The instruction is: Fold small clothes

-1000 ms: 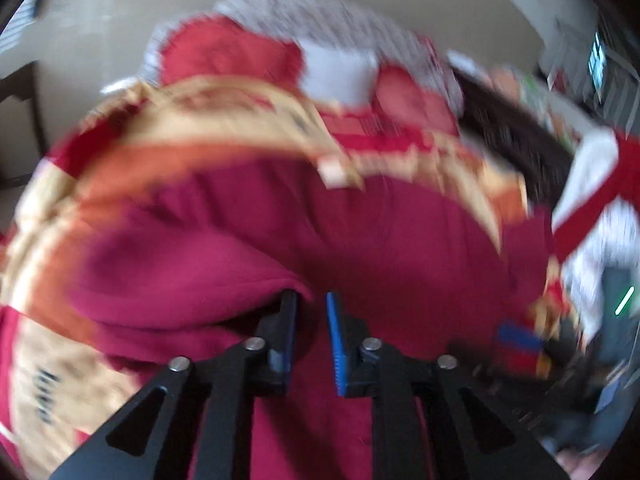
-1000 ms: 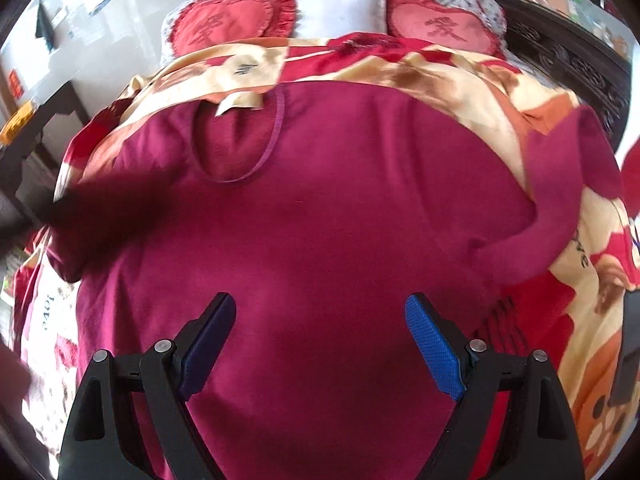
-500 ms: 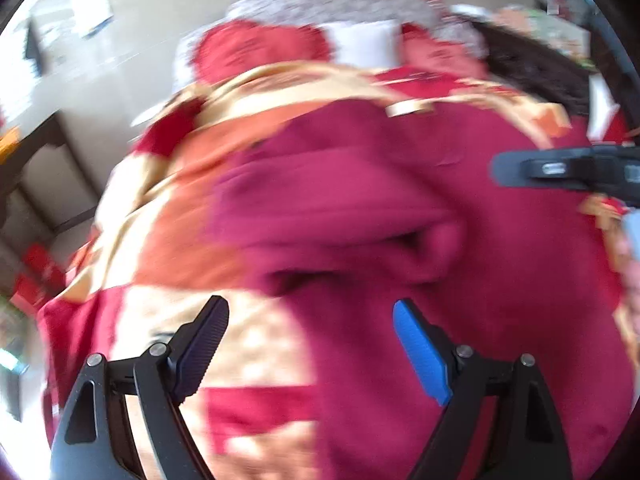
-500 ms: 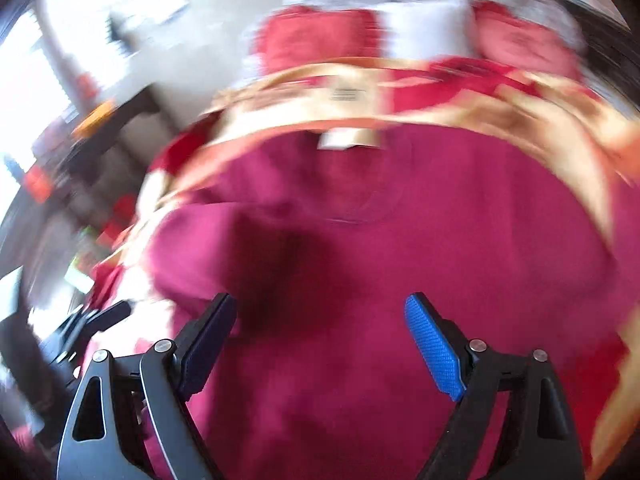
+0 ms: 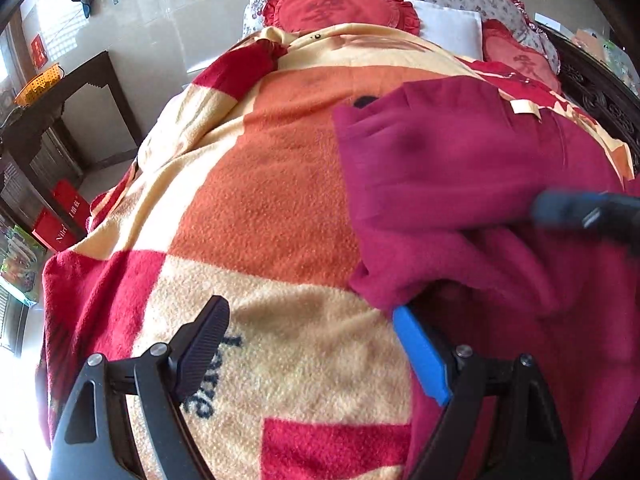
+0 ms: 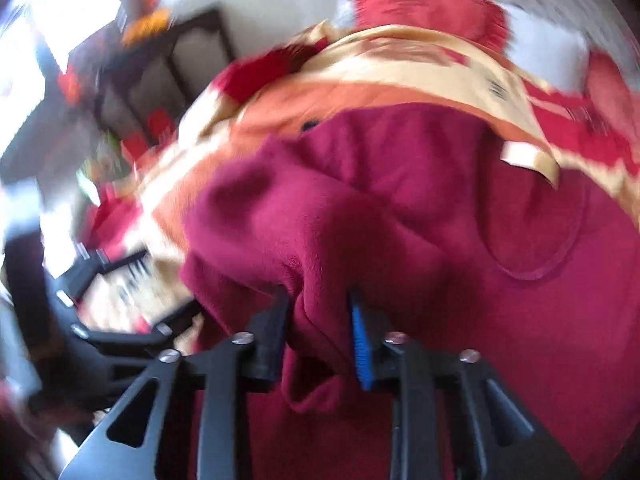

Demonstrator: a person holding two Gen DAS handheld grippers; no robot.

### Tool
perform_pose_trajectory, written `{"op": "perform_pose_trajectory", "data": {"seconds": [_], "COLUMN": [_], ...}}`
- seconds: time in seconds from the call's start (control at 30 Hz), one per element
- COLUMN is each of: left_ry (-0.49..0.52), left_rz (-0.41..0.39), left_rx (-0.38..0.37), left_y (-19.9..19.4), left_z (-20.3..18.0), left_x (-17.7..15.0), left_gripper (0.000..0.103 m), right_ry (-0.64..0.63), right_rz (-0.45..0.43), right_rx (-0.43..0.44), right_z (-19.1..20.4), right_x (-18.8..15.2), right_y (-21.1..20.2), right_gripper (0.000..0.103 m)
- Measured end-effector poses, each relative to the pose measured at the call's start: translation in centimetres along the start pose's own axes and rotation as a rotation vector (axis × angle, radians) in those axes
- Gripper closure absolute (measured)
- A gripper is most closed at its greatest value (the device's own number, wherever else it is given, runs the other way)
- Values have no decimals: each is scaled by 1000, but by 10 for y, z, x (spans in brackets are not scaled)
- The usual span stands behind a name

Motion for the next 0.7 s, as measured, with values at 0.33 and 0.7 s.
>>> {"op": "perform_pose_trajectory", "data": {"seconds": [0.33,0.7], "left_ry": [-8,-32], "left_rz": [8,15], "left_rx": [5,-15], "left_y": [6,6], "left_z": [-7,-1], "left_x": [-1,-2], "left_gripper": [16,15], "right_ry": [579,125], "right_rz": [-130,-149], "right_rx": [-105,95], "right_z": [-129,-29], "right_x": [-100,15], "right_y": [-85,-56], "right_gripper": [85,73]}}
Point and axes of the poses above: each gripper's, at about its wrist camera, not at the fingertips, and y roughly the way its jaws point, z to its left, x to its top, the point moved 8 cm from there along y, roughly the way its jaws point, and after that the axes turned 5 degrees about -y, right-handed, at the moved point
